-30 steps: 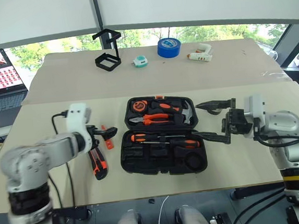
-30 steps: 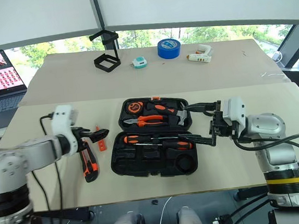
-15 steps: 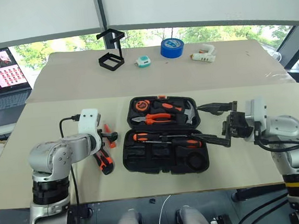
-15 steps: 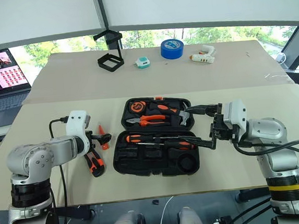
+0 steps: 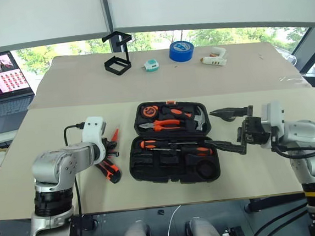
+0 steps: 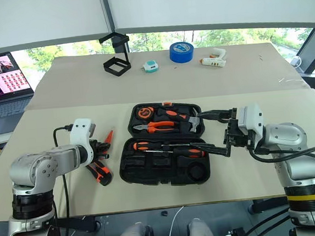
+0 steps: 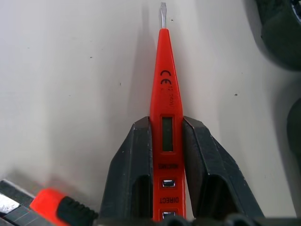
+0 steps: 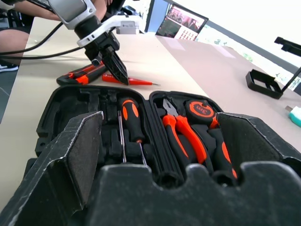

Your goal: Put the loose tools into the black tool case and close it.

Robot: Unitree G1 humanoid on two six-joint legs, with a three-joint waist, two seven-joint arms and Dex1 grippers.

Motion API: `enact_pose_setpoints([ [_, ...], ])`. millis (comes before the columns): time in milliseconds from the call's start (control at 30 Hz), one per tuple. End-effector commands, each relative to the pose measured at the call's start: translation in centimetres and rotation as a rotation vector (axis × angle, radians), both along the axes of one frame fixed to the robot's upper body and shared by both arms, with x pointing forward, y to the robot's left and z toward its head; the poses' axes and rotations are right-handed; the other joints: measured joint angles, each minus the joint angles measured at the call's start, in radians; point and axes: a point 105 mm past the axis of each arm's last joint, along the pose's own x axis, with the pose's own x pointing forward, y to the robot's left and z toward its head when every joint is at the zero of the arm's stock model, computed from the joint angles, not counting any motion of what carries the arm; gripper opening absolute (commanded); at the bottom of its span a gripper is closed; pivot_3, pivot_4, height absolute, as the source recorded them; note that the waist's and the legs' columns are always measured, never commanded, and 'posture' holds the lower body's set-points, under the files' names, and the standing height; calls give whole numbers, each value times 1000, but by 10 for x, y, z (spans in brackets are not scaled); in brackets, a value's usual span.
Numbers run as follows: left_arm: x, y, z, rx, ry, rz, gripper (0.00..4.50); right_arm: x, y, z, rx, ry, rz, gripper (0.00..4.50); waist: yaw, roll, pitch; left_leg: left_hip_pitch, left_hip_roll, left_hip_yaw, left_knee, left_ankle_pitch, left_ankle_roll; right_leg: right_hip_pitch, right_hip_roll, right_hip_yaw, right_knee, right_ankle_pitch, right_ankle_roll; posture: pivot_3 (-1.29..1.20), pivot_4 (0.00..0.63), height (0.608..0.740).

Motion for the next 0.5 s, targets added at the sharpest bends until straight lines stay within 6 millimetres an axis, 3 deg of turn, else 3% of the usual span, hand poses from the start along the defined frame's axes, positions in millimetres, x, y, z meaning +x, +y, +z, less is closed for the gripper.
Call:
enact_pose_setpoints([
  [33,0,8,11,-59,-55,-35,429,-6,-1,10,5,-29,11,4500,0,0,0,0,0,0,0,0,0,0,0,0,0,0,0,0,150,740],
  [167,6,24,67,-90,-334,-206,429,-6,-7,9,-4,-29,-11,4500,-1,-3,2,-3,1,0,0,0,0,-3,1,-1,0,0,-1,0,150,740],
  [233,-8,10,86,-91,-435,-446,429,-6,-9,10,-8,-32,-19,4500,-1,-3,2,-3,1,0,0,0,0,-4,0,-1,0,0,-1,0,150,740],
  [400,-29,-5,94,4,-469,-815,429,-7,-13,12,-20,-33,-27,4500,4,-2,3,-3,1,2,0,0,1,-3,-2,-1,-1,-1,-1,0,150,740],
  [500,-35,-25,76,200,-455,-1077,429,-13,-12,11,-15,-21,-30,4500,5,-2,3,-3,1,3,1,-1,1,-3,-1,-1,-1,-1,-1,0,150,740],
])
